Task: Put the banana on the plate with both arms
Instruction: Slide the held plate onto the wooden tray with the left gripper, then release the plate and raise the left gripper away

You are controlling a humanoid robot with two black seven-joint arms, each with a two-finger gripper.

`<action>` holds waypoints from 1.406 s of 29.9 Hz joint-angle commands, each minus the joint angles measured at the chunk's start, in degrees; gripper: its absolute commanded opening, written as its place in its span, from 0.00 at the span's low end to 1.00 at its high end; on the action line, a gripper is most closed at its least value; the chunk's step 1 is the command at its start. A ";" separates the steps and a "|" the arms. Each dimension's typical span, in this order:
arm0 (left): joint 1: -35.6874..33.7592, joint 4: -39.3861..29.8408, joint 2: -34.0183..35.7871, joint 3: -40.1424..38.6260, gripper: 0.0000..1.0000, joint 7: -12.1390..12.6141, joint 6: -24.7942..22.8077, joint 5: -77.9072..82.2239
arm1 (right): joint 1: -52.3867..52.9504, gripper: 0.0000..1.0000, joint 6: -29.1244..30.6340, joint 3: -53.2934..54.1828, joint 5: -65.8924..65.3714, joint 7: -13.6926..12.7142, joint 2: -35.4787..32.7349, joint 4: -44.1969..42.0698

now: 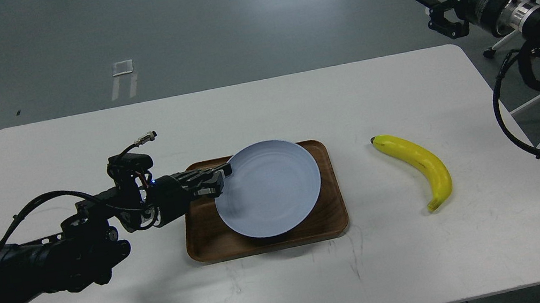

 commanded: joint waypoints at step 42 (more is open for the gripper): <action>-7.52 -1.98 3.71 -35.10 0.98 32.46 -27.39 -73.99 | -0.43 1.00 0.97 -5.00 -16.24 3.34 -0.12 0.79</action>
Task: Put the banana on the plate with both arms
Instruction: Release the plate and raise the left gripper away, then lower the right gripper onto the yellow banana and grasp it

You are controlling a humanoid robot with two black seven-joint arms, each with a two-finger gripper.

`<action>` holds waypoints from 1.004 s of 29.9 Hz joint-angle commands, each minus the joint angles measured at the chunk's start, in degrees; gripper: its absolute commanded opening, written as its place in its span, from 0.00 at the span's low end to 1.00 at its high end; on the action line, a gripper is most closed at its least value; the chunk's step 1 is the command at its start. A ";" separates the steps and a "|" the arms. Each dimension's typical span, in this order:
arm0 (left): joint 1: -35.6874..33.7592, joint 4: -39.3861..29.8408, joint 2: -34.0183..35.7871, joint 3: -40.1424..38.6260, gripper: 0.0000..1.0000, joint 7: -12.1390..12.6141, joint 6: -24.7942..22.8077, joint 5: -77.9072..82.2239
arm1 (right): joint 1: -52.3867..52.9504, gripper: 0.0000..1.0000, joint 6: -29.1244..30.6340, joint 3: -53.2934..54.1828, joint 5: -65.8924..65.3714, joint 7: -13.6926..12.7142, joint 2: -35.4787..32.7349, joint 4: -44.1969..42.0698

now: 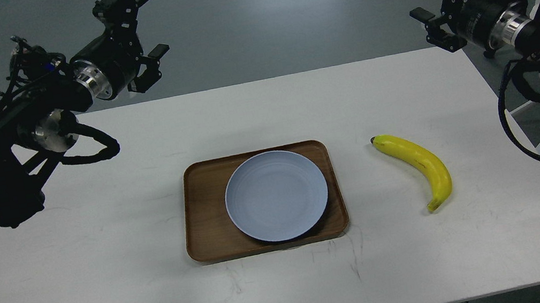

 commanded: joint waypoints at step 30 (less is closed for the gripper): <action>8.78 -2.31 0.65 -6.67 0.98 6.27 -7.81 -0.91 | -0.47 0.99 -4.83 -24.89 -57.44 5.91 -4.82 1.07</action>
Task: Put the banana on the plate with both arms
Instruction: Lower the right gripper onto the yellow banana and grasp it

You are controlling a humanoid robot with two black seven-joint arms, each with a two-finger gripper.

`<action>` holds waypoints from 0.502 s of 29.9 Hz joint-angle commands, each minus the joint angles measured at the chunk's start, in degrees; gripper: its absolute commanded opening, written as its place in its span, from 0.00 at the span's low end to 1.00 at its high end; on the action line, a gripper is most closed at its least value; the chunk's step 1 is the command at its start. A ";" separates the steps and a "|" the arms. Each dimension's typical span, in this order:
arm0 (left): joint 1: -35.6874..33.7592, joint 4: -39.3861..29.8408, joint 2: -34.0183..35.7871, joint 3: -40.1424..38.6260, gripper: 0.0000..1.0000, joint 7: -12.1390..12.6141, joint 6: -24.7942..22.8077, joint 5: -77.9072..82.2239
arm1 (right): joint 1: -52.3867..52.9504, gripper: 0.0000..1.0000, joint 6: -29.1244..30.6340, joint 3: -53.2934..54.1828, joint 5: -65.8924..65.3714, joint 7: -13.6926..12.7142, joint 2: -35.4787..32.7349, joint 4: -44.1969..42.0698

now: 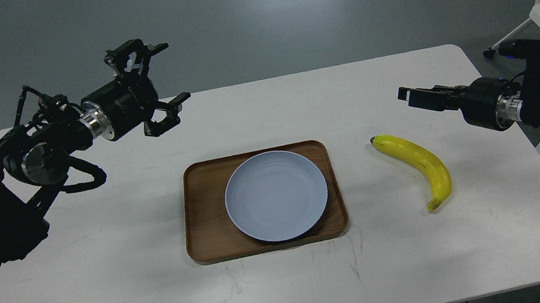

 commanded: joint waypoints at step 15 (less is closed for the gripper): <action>0.65 0.00 -0.10 0.52 0.98 0.08 0.07 0.08 | -1.73 0.94 -1.11 -10.16 -7.53 -1.05 2.77 -4.22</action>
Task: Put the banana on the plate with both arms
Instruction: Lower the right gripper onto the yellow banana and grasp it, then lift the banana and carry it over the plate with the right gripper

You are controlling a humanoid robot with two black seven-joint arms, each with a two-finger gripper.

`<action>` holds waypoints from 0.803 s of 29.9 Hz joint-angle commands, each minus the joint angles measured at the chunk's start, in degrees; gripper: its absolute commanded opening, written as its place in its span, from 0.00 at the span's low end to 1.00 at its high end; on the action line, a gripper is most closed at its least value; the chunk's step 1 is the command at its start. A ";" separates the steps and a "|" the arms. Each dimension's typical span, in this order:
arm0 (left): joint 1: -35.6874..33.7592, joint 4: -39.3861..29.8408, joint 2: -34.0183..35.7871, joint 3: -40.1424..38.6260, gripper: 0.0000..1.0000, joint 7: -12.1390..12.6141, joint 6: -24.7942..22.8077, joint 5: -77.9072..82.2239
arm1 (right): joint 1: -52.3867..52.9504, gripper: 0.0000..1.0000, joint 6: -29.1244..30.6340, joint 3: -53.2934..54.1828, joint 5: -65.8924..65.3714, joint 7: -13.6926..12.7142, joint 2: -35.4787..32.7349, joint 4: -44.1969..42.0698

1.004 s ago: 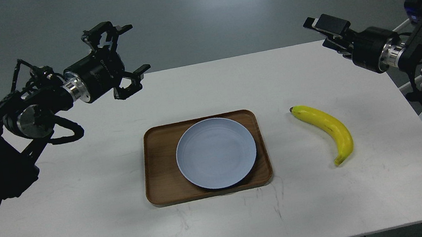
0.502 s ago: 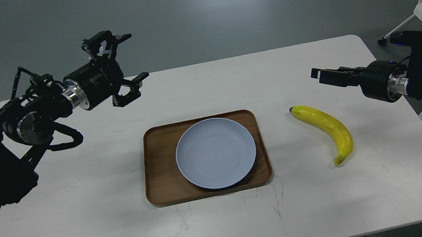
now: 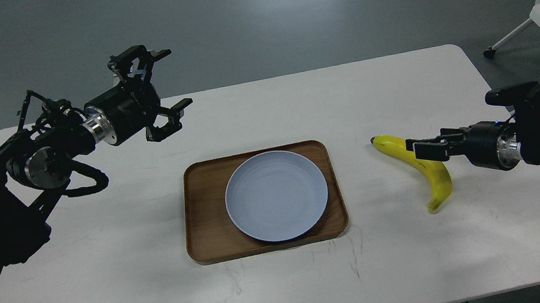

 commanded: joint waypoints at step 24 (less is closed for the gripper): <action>0.76 -0.05 1.16 0.00 0.98 -0.17 0.35 2.63 | 3.05 0.00 0.07 -4.40 -7.13 1.55 2.82 0.19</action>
